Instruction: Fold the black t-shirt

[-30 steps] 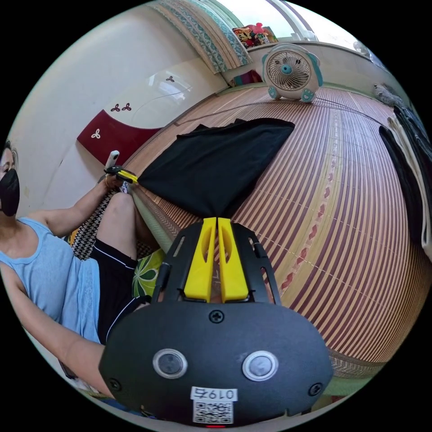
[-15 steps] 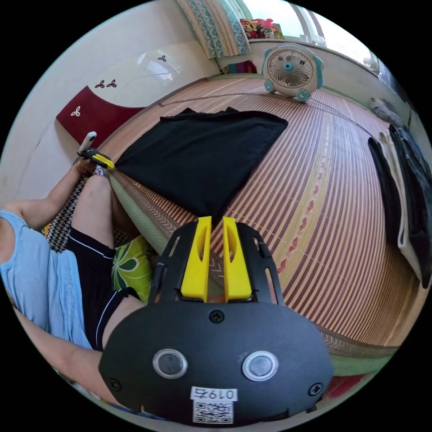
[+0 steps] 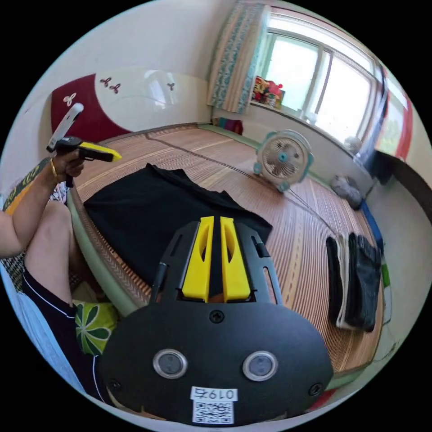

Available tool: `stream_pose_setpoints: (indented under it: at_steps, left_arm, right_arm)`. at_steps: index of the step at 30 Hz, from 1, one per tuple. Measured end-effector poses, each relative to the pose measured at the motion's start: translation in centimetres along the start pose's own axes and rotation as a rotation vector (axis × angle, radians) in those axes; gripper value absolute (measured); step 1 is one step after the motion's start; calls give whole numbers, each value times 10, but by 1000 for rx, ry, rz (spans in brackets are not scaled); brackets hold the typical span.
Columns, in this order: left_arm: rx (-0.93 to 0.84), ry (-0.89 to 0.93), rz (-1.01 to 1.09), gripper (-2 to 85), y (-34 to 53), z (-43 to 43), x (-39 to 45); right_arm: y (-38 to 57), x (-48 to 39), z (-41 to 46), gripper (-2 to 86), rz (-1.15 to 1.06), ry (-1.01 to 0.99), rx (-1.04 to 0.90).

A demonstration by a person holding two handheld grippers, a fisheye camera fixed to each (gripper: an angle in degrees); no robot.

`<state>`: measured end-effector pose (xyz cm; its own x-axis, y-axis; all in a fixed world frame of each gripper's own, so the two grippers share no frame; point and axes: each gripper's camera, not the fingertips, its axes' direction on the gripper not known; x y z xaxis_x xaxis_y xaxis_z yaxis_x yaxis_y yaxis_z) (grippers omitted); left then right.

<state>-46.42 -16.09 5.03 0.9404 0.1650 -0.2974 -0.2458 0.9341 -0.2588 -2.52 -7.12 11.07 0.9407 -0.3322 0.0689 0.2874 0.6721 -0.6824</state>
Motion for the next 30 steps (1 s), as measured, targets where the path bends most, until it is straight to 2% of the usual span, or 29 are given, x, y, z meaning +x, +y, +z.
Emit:
stream_pose_setpoints:
  at_steps: [5,9,19,26,30]
  left_arm:
    - [-91,78,-93,10,-3,61,-8]
    - [-119,125,-155,10,-8,75,-19]
    - [-204,117,-53,9,-31,101,-7]
    - [-237,163,-95,9,-38,117,-22]
    - [-241,140,-117,9,-41,120,-31]
  right_arm:
    - [-92,-61,101,40,-196,22,-77]
    - [-134,-89,156,49,-282,40,-122]
    - [-195,-143,250,60,-451,141,-213]
    - [-252,-122,289,43,-306,130,-195]
    - [-278,-97,322,35,-184,84,-268]
